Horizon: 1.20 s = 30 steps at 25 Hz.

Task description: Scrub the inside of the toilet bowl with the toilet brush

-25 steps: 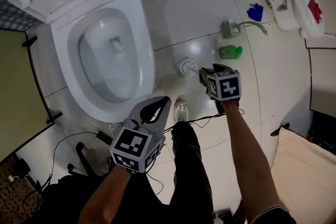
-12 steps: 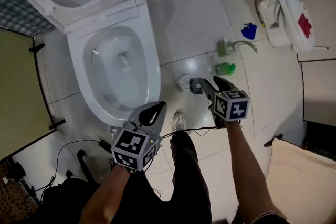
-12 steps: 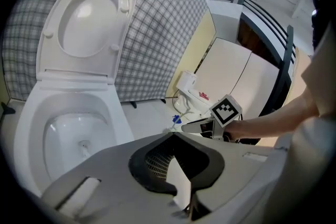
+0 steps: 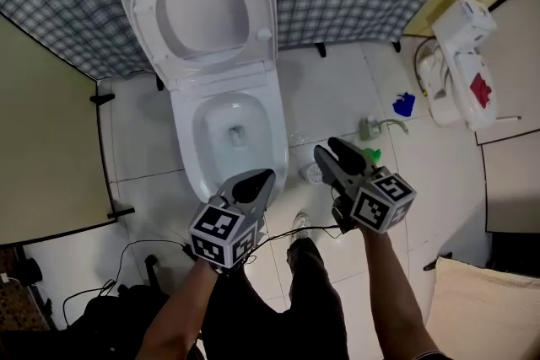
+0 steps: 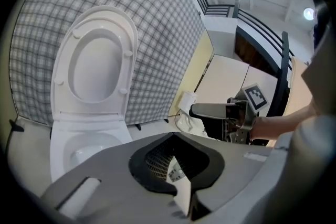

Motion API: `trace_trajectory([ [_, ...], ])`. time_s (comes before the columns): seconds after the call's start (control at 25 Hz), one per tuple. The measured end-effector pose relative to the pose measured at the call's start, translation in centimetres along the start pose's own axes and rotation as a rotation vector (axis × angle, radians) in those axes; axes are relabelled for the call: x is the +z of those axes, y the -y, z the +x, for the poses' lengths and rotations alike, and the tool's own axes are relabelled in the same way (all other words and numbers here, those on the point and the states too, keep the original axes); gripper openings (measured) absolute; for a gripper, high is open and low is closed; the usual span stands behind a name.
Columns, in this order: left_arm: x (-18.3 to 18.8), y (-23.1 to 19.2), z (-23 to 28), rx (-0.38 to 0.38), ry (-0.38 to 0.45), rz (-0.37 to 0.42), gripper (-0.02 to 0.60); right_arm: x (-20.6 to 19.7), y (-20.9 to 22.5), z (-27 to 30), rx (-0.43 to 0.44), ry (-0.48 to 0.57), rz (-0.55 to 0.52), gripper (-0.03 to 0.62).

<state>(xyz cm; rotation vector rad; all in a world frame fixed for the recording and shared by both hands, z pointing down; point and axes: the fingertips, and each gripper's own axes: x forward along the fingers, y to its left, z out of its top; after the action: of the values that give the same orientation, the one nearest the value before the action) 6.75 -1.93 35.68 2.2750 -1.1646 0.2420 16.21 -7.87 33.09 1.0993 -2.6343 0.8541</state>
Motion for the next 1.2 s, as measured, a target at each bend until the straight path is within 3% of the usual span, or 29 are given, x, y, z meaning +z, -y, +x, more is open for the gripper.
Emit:
trace_trajectory([
  [0.32,9.9,0.1,-8.3,0.063,0.144,0.074,0.009,9.9,-12.8,0.6,0.195,0.181,-0.105,0.172],
  [0.6,13.1,0.9,-13.4,0.097,0.229,0.109,0.009,12.6,-20.3,-0.6,0.311,0.288,-0.186,0.17],
  [0.72,15.6,1.4,-14.9,0.096,0.264,0.158,0.009,14.3,-22.4,-0.9,0.291,0.317,-0.24,0.157],
  [0.76,16.7,1.6,-15.4,0.093,0.28,0.17,0.009,15.1,-22.9,-1.1,0.271,0.339,-0.262,0.07],
  [0.8,17.7,1.8,-15.9,0.091,0.299,0.179,0.009,15.8,-23.5,-1.3,0.26,0.356,-0.278,0.054],
  [1.0,21.4,3.4,-18.6,0.084,0.374,0.206,0.009,16.8,-25.8,-2.1,0.244,0.329,-0.311,0.052],
  [1.08,22.1,3.9,-19.3,0.088,0.388,0.213,0.009,16.6,-26.3,-2.2,0.228,0.304,-0.307,0.012],
  [1.2,22.9,4.4,-20.1,0.102,0.392,0.221,0.009,16.5,-27.1,-2.6,0.235,0.282,-0.326,0.003],
])
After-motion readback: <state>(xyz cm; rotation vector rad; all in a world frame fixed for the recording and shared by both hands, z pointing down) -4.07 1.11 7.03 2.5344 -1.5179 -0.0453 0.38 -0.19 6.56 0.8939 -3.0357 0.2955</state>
